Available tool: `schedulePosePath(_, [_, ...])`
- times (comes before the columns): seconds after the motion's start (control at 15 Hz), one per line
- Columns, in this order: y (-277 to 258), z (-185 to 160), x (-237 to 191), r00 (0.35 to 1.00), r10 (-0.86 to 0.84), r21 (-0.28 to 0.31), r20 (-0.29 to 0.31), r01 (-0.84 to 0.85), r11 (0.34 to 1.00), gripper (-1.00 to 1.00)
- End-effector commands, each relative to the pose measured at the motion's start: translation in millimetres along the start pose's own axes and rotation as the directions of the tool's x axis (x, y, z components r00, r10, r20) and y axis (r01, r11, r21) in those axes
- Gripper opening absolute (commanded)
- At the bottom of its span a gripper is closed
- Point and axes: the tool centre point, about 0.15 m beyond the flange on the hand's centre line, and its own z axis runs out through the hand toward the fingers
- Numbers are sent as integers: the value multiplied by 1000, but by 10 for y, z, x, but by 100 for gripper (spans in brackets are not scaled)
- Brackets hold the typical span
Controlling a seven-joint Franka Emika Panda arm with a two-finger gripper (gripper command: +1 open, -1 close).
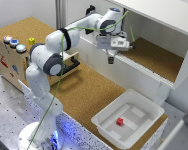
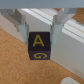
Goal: Put the purple block inside the right cabinet
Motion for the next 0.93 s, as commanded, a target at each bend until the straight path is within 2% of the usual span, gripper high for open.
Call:
schedulePosePath(0.0, [366, -76, -60, 991, 108, 114, -76, -99, 989, -100])
schedulePosePath(0.13, [322, -96, -100, 972, 183, 91, -145, -171, 981, -100])
schedulePosePath(0.4, [199, -139, -93, 921, 297, -10, -250, -310, 951, -100])
schedulePosePath(0.53, [251, -41, -42, 894, 341, -21, -291, -362, 932, -100])
schedulePosePath(0.67, [330, 79, -11, 858, 385, -2, -341, -410, 912, -100])
schedulePosePath(0.87, [331, 126, 41, 823, 378, -50, -424, -438, 897, -100])
